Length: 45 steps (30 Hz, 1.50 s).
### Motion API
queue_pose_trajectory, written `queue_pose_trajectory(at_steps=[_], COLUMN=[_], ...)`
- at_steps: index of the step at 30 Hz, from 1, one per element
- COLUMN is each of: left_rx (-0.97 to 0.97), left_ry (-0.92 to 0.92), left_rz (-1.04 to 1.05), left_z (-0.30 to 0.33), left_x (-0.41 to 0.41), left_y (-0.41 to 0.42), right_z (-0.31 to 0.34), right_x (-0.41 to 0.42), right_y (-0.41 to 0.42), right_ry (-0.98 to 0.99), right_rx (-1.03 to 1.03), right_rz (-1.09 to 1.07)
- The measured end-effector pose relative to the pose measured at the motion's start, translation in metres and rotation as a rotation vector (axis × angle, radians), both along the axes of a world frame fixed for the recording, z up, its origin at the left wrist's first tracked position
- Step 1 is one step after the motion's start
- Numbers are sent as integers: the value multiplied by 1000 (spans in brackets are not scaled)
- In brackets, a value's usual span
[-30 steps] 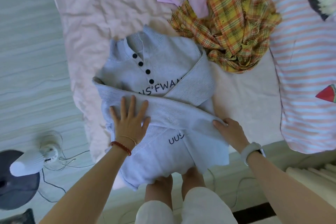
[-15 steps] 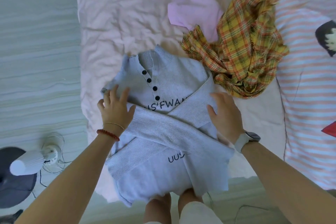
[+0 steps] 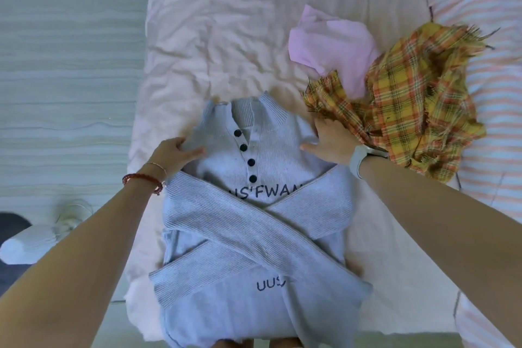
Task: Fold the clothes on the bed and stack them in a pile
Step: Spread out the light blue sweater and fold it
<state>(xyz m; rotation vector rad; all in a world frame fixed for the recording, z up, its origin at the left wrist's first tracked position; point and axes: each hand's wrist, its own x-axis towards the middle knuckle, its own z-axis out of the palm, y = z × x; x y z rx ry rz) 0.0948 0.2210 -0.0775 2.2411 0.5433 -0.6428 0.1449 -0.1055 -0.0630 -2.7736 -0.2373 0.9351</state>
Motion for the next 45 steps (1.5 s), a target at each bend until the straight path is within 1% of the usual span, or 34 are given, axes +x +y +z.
queue_pose_trajectory(at_steps=[3,6,8,11,14,16,17,19,21,22,23,24,25,26,27,28,29,30,31,32,33,34,36,38,40,41,43,45], left_rx=[-4,32,34,94,216,241,241,225,243,251,287,370,437,485,453,393,309,286,328,393,425,432,446,517,557,544,476,395], left_ry=[-1,-82,-171,-331,-542,-667,-715,-762,-710,-627,-495,-265,-19,160,184,107,-97,-285,-477,-580,-571,-495,-284,-125,-22,8,2,19], left_rz=[-60,-101,-79,-139,-304,-430,-514,-745,-959,-1041,-1141,-1257,-1315,-1331,-1293,-1246,-1154,-1099,-1054,-1013,-978,-948,-861,-800,-740,-719,-701,-619], left_z=[6,15,25,42,59,66,67,64,57,54,50,50,46,42,43,46,49,48,46,44,40,35,22,0,-17,-20,-21,-17], left_x=[6,7,4,-15,-60,-99,-119,-156,-193,-208,-221,-230,-237,-240,-239,-237,-231,-226,-220,-214,-208,-201,-191,-186,-183,-180,-170,-156], left_y=[5,4,2,-3,-5,-5,-3,5,12,16,17,17,18,20,19,16,12,8,2,-5,-15,-22,-27,-12,10,20,31,34], right_z=[4,13,23,42,56,64,67,68,65,62,59,55,50,45,46,47,48,46,43,40,36,30,13,-5,-18,-19,-15,-7], right_x=[6,3,-6,-32,-77,-116,-134,-172,-206,-221,-235,-247,-257,-263,-265,-266,-264,-262,-259,-254,-248,-239,-224,-212,-205,-202,-194,-179], right_y=[1,3,3,-1,-9,-15,-19,-31,-44,-50,-56,-59,-63,-66,-63,-58,-52,-43,-33,-21,-8,2,11,1,-17,-24,-31,-35], right_ry=[29,18,-44,-244,-412,-496,-523,-461,-426,-386,-298,-156,-44,6,9,-62,-186,-343,-473,-525,-520,-467,-313,-202,-174,-167,-138,-64], right_rx=[165,256,261,247,261,312,321,261,141,72,-12,-101,-175,-228,-229,-187,-125,-62,-18,-3,-11,-33,-95,-184,-232,-242,-256,-205], right_rz=[-80,-127,-113,-4,96,184,205,238,379,471,556,602,594,562,509,480,455,435,409,384,368,360,337,308,293,283,241,143])
